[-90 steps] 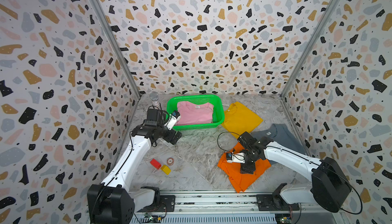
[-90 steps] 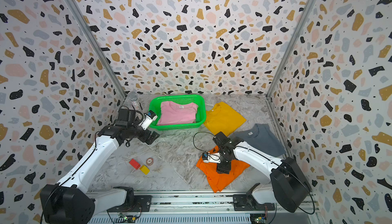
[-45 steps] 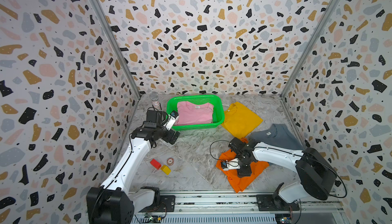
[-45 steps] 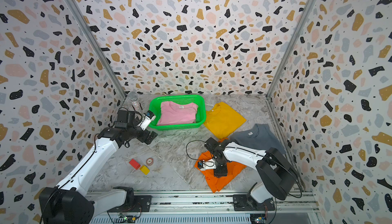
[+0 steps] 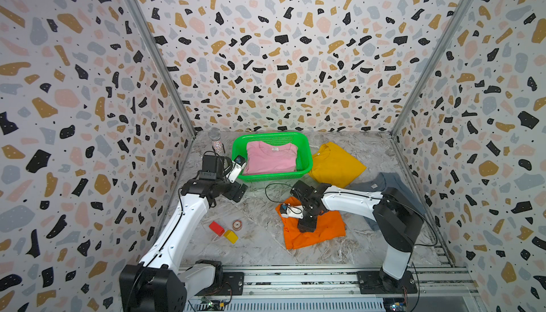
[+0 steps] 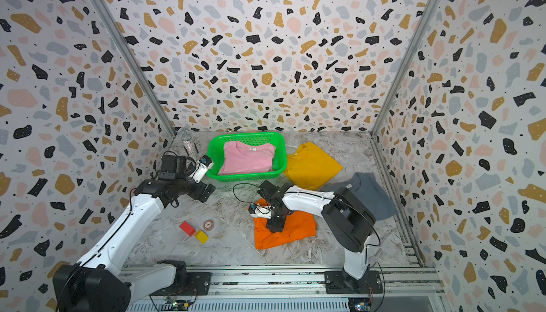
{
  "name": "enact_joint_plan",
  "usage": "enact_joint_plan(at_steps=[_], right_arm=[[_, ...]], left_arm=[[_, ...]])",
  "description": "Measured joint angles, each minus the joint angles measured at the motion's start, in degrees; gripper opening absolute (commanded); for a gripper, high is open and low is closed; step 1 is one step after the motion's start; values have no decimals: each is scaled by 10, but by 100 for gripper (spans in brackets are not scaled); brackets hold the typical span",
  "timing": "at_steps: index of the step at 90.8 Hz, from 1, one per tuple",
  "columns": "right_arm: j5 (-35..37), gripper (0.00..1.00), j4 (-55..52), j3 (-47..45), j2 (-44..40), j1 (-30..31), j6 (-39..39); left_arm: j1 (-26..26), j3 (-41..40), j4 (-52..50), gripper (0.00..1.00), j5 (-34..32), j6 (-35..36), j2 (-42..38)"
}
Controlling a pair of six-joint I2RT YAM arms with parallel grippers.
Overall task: Put the folded t-shirts into the basket
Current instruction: Move the T-shirt to the center of the board.
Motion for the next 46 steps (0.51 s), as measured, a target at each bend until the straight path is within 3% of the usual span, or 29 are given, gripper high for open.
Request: enact_joint_plan(at_steps=[18, 33, 46], right_arm=[[-28, 67, 38, 53, 18, 11, 64], [-35, 73, 45, -8, -94, -9, 57], [-18, 75, 48, -67, -167, -79, 58]], left_arm=[[0, 0, -35, 96, 33, 14, -8], [-18, -12, -45, 95, 101, 23, 1], [-72, -16, -38, 93, 122, 29, 48]])
